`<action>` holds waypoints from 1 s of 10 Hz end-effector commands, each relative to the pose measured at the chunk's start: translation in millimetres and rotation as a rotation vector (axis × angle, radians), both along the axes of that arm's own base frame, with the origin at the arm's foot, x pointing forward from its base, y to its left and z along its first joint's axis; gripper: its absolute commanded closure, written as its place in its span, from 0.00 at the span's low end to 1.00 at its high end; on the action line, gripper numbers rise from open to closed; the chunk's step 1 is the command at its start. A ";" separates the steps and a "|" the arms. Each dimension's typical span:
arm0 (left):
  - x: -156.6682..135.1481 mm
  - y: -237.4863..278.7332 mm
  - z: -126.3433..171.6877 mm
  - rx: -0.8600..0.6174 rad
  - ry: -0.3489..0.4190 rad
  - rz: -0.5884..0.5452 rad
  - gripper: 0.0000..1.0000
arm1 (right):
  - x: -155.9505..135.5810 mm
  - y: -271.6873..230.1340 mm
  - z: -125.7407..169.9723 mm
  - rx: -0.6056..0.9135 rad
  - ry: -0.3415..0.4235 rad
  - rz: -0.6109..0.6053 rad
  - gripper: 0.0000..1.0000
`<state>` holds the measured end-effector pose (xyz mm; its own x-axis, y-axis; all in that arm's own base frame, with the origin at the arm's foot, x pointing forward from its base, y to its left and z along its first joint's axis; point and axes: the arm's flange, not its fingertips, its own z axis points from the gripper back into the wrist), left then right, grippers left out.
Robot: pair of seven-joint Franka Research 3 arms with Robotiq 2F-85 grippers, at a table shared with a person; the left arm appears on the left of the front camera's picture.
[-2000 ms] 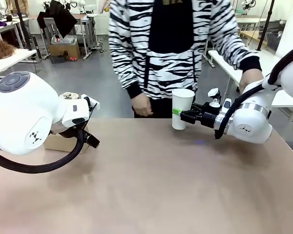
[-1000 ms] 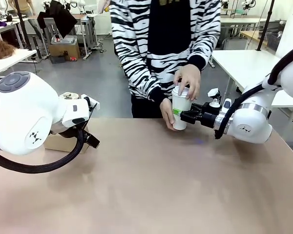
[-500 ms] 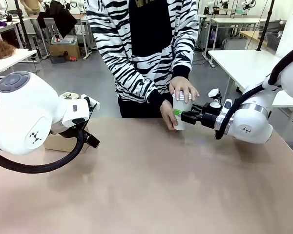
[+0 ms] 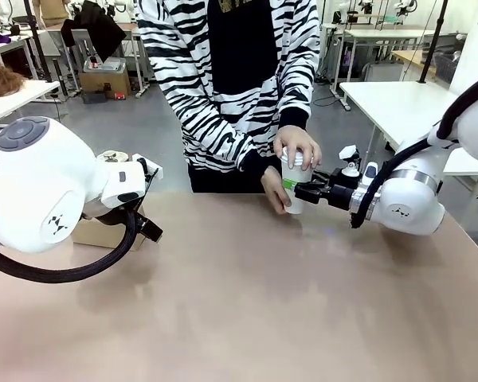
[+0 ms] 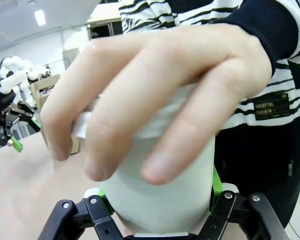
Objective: Pour a drink into a cup and package it in a carrier.
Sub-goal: When a person places the Paper Cup Lid on the 600 ml Paper Cup , lift the 600 ml Paper Cup.
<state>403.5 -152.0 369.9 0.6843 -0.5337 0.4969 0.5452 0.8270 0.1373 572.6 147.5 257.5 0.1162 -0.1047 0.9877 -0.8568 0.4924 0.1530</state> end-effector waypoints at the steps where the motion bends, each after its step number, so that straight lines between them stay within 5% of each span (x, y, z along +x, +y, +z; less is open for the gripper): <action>1: -0.3 0.2 0.5 -0.002 0.000 -0.001 0.00 | -2.7 1.5 6.2 0.007 0.002 0.003 0.20; 10: -0.3 0.2 0.5 -0.002 0.000 -0.001 0.00 | -2.7 1.5 6.2 0.007 0.002 0.003 0.20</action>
<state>403.5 -152.0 369.9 0.6843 -0.5336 0.4969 0.5452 0.8270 0.1373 572.8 146.9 258.8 0.1159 -0.1060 0.9876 -0.8563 0.4932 0.1534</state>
